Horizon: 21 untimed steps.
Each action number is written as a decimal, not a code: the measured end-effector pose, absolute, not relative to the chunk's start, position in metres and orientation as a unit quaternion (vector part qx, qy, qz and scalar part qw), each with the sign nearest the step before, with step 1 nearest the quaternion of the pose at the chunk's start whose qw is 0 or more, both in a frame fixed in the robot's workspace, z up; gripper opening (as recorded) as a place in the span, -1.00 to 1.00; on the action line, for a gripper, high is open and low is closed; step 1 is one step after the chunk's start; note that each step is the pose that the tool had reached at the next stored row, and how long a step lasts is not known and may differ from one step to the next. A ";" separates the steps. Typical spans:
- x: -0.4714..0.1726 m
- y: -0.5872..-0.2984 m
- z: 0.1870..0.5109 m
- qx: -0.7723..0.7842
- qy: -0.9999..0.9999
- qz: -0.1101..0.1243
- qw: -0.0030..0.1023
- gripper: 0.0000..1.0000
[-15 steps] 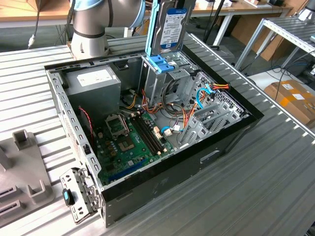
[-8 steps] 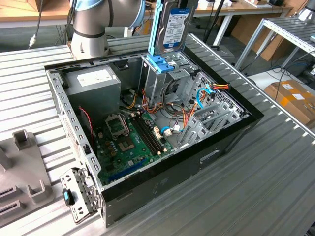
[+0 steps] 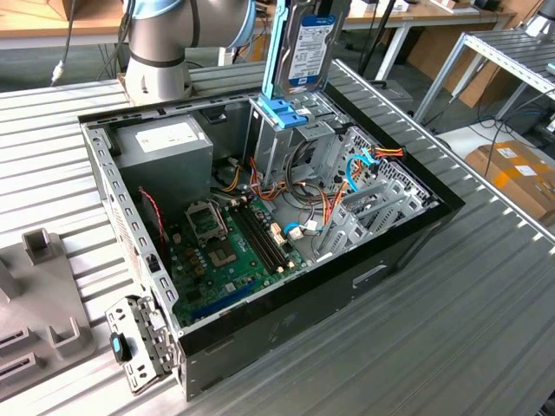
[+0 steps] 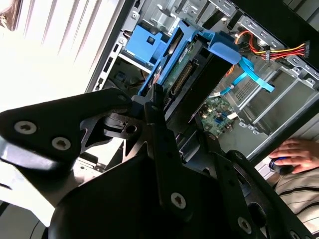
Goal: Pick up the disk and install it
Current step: 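Pick up the disk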
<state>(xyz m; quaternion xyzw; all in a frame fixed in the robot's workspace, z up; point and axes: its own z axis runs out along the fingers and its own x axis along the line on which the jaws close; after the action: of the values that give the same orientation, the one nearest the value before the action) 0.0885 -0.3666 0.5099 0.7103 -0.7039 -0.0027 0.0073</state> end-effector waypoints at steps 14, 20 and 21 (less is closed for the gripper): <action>0.102 -0.426 0.508 0.710 -0.704 -0.003 0.007 -0.30; 0.103 -0.453 0.508 0.710 -0.704 -0.003 0.008 -0.30; 0.103 -0.462 0.508 0.710 -0.704 -0.003 0.007 -0.30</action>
<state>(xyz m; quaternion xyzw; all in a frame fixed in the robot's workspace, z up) 0.1027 -0.4617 0.5080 0.7103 -0.7039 -0.0029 0.0074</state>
